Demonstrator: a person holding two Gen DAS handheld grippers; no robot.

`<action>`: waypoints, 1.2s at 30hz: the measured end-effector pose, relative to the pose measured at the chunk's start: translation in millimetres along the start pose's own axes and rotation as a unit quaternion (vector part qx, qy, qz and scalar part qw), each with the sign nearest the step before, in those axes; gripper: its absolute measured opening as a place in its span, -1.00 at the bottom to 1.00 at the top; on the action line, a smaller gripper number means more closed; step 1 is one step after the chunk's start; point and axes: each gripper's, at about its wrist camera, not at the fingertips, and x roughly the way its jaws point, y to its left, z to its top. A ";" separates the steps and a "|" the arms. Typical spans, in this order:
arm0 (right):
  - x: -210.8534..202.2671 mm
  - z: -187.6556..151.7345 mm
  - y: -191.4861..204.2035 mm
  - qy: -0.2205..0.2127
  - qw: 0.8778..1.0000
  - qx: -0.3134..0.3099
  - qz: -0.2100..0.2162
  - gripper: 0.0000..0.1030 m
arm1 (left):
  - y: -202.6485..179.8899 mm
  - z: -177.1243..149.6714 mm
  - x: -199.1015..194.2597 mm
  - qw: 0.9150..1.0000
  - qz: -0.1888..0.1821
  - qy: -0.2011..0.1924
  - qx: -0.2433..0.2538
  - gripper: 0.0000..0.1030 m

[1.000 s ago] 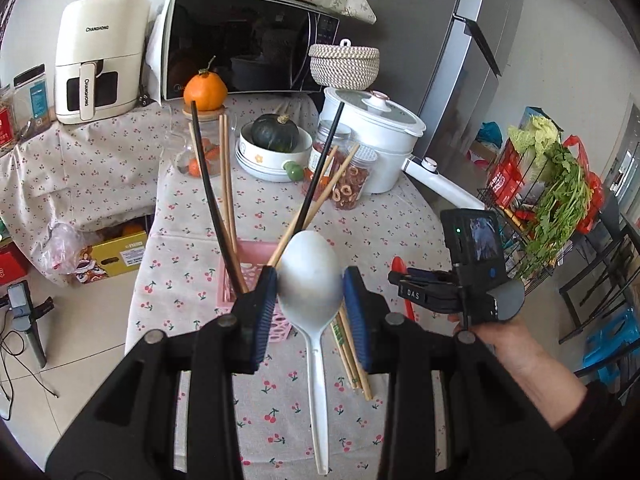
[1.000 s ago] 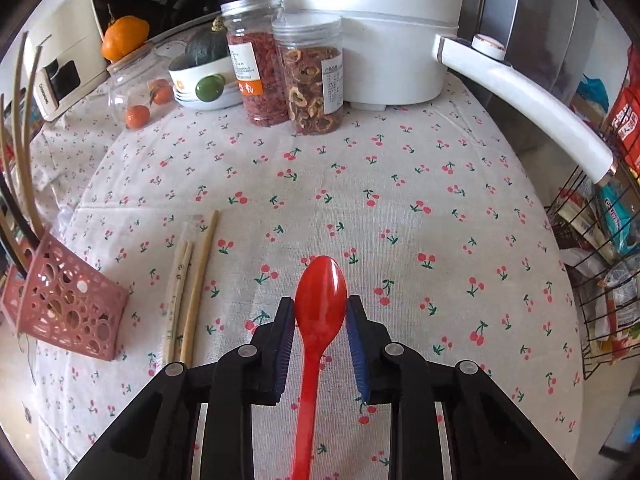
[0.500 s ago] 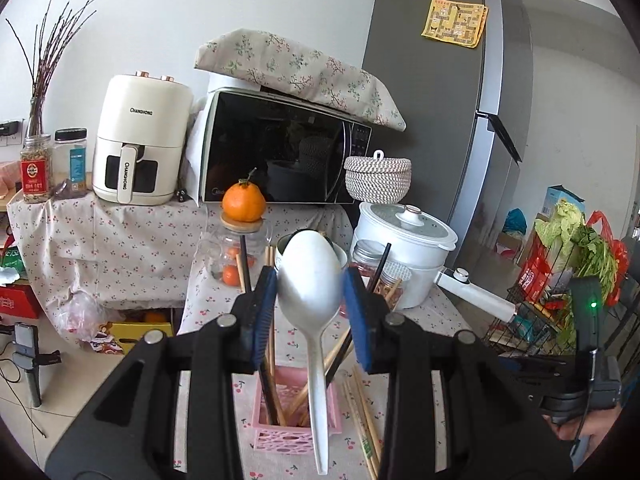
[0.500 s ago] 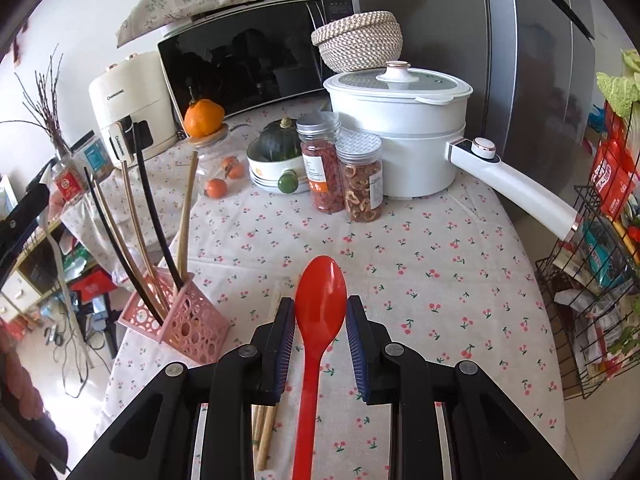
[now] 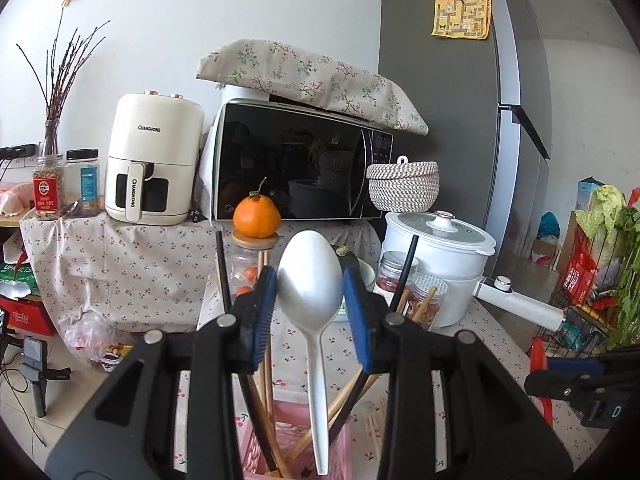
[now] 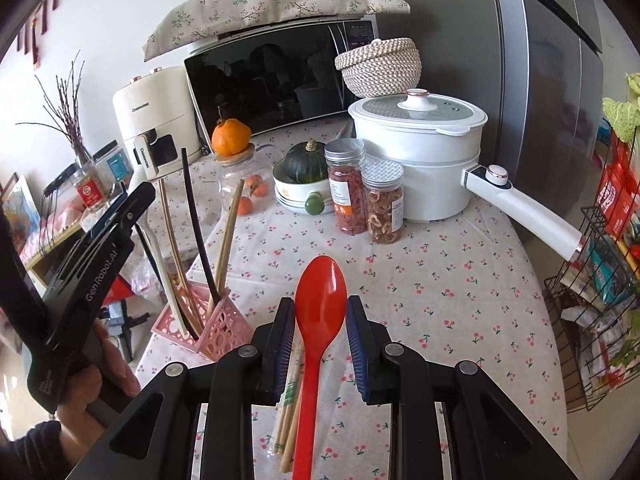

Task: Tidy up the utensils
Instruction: 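Carry the white spoon and red spoon over the pink holder with both tools, then lower the spoons into the holder and open both tools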

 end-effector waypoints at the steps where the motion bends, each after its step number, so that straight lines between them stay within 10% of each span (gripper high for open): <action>1: -0.7 0.0 0.3 -0.001 1.000 -0.002 -0.001 -0.49 | 0.5 -2.6 2.5 1.000 -0.005 0.007 -0.002 -0.28; 14: -24.8 6.6 22.6 -0.060 0.998 0.001 0.009 -0.49 | 11.5 11.4 -23.3 0.992 -0.035 0.120 0.001 -0.06; 28: -24.2 27.2 99.2 -0.223 0.975 0.009 -0.004 -0.49 | 90.8 -4.4 -36.0 0.954 0.011 0.298 -0.039 0.20; 36: 7.5 34.7 130.9 -0.293 0.955 0.001 -0.054 -0.49 | 110.5 -15.8 -33.8 0.942 0.020 0.333 -0.038 0.20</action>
